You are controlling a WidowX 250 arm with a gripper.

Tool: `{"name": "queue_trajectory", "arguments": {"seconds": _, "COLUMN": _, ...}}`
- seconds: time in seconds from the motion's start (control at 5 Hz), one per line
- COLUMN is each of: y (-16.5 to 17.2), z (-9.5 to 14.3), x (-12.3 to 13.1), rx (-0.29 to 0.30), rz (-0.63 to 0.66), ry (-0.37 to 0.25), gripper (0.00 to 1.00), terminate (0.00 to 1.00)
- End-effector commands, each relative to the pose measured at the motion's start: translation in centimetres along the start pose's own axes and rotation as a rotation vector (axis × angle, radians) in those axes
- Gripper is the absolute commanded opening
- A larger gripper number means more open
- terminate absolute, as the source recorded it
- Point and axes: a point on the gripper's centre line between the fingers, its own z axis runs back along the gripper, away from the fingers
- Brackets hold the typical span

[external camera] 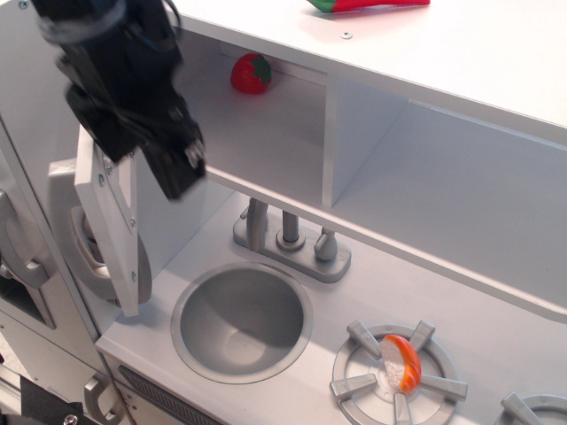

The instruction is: Open microwave

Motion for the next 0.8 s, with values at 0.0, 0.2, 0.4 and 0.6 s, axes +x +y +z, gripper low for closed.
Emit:
{"name": "queue_trajectory", "arguments": {"seconds": 0.0, "y": -0.4, "z": 5.7, "x": 2.8, "rx": -0.088, "rz": 0.048, "ry": -0.017, "gripper": 1.00, "terminate": 0.00}}
{"name": "queue_trajectory", "arguments": {"seconds": 0.2, "y": -1.5, "z": 6.1, "x": 4.1, "rx": -0.141, "rz": 0.075, "ry": -0.004, "gripper": 1.00, "terminate": 0.00}}
{"name": "queue_trajectory", "arguments": {"seconds": 0.4, "y": -1.5, "z": 6.1, "x": 4.1, "rx": -0.141, "rz": 0.075, "ry": -0.004, "gripper": 1.00, "terminate": 0.00}}
{"name": "queue_trajectory", "arguments": {"seconds": 0.6, "y": -1.5, "z": 6.1, "x": 4.1, "rx": -0.141, "rz": 0.075, "ry": -0.004, "gripper": 1.00, "terminate": 1.00}}
